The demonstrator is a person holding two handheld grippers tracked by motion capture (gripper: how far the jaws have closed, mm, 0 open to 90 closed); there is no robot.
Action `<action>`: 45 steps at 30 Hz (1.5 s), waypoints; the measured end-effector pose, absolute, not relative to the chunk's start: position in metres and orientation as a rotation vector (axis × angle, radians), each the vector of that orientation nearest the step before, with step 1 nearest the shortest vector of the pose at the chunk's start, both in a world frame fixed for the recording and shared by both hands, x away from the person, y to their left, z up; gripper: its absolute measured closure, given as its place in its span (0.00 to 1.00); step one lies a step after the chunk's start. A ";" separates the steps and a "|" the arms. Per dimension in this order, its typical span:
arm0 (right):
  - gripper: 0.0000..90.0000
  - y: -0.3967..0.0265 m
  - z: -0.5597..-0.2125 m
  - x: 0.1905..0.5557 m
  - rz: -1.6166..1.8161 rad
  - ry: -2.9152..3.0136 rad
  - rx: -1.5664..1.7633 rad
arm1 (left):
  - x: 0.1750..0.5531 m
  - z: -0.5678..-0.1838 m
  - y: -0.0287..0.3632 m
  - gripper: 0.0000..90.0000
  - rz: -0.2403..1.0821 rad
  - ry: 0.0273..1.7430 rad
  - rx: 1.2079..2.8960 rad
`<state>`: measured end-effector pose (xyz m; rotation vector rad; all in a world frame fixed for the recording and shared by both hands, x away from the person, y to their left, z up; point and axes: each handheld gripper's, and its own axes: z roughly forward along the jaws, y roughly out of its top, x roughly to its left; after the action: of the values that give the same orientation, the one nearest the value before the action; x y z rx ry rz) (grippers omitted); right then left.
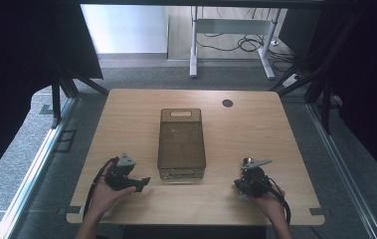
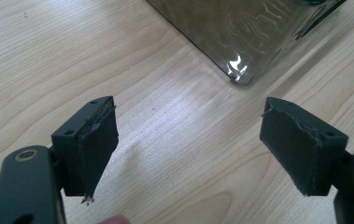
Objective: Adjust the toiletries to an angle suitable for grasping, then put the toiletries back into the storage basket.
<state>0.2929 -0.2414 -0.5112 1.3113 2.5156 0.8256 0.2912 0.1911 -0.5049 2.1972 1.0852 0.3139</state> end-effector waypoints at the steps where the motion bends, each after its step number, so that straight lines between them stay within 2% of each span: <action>1: 1.00 -0.243 -0.511 0.293 0.825 2.516 1.313 | 0.291 -0.505 0.191 0.22 0.313 1.087 2.196; 26: 1.00 -0.281 -0.507 0.292 0.837 2.421 1.427 | 0.292 -0.505 0.192 0.22 0.316 1.089 2.196; 32: 0.94 -0.281 -0.499 0.289 0.904 2.416 1.393 | 0.292 -0.505 0.192 0.22 0.314 1.086 2.201; 35: 0.81 -0.282 -0.495 0.288 0.935 2.405 1.360 | 0.291 -0.506 0.192 0.22 0.315 1.090 2.202; 37: 0.77 -0.282 -0.494 0.288 0.948 2.399 1.360 | 0.291 -0.505 0.192 0.22 0.316 1.088 2.202; 38: 0.72 -0.283 -0.494 0.288 0.961 2.393 1.352 | 0.291 -0.505 0.192 0.22 0.316 1.088 2.199; 39: 0.62 -0.284 -0.493 0.288 0.972 2.367 1.344 | 0.291 -0.505 0.192 0.22 0.319 1.089 2.198; 40: 0.62 -0.284 -0.493 0.288 0.972 2.367 1.344 | 0.291 -0.505 0.192 0.22 0.319 1.089 2.198; 41: 0.55 -0.286 -0.491 0.288 0.976 2.354 1.334 | 0.291 -0.504 0.192 0.22 0.320 1.087 2.200; 45: 0.50 -0.287 -0.488 0.288 0.992 2.343 1.311 | 0.292 -0.507 0.190 0.22 0.310 1.086 2.211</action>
<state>0.2876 -0.2866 -0.4883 1.3114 2.3433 0.9923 0.2917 0.1896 -0.5065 2.2108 1.0865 0.3102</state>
